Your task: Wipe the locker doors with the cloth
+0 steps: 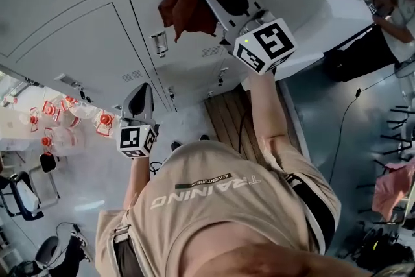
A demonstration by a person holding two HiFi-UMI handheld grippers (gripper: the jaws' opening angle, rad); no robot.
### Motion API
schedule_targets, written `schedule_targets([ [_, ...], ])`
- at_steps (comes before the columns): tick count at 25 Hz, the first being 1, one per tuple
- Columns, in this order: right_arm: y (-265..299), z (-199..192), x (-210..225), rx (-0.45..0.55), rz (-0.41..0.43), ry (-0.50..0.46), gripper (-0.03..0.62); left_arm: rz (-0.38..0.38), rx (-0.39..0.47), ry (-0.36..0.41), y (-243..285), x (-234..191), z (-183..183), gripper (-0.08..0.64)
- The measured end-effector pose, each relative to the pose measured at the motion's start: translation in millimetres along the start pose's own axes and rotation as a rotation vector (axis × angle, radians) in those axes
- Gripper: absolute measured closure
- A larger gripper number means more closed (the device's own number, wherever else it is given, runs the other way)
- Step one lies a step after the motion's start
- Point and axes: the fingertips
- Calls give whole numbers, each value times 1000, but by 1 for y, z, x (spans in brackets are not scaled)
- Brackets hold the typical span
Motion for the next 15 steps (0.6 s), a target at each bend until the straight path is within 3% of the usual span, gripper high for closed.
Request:
schedule_targets([
  [8, -40, -116, -23, -209, -6, 138, 565, 2, 43, 12, -1, 5, 12, 555],
  [15, -67, -216, -57, -377, 4, 261, 565, -27, 17, 22, 1, 16, 7, 555],
])
Point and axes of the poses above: the fingertips, and each gripper's own axes: y forward along the fingers, x to its right, z out of its top, and after that the axes turned 5 degrees about x, right-handed
